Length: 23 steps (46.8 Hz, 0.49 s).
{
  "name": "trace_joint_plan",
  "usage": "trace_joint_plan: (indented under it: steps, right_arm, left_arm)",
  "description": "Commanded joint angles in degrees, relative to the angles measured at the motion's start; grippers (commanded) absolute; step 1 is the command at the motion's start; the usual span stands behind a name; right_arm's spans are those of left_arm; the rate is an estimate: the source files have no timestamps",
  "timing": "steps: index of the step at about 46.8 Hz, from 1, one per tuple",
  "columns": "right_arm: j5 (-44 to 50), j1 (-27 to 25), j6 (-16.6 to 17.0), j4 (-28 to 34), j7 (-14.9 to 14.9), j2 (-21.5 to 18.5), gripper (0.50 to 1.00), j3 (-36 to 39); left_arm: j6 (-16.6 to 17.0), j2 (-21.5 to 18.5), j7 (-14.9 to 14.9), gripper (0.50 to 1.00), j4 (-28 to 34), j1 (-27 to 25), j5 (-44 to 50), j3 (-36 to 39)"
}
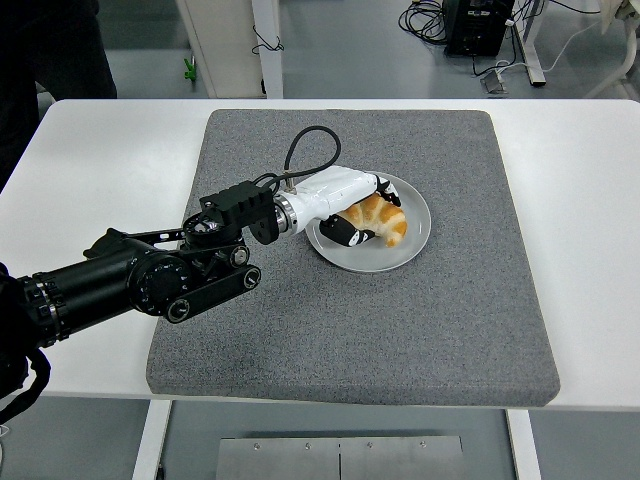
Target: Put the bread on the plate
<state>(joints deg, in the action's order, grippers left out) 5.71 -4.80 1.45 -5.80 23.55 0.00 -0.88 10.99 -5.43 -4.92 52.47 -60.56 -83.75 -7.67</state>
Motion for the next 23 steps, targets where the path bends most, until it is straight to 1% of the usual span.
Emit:
trace_joint_plan:
  steps: [1,17,23]
  right_arm:
    - [0.00,0.05,0.05,0.00,0.00,0.00,1.000,0.00]
    - [0.00,-0.03,-0.04,0.00,0.00,0.00,1.000,0.00]
    - [0.00,0.06,-0.04,0.00,0.00,0.00,1.000,0.00]
  left_arm:
    - [0.00,-0.02,0.00,0.617,-0.08,0.00,-0.01,0.03]
    - [0.00,0.07,0.00,0.622,-0.79,0.01,-0.01,0.99]
    - [0.00,0.24,0.00,0.631,-0.96,0.27,-0.01,1.08]
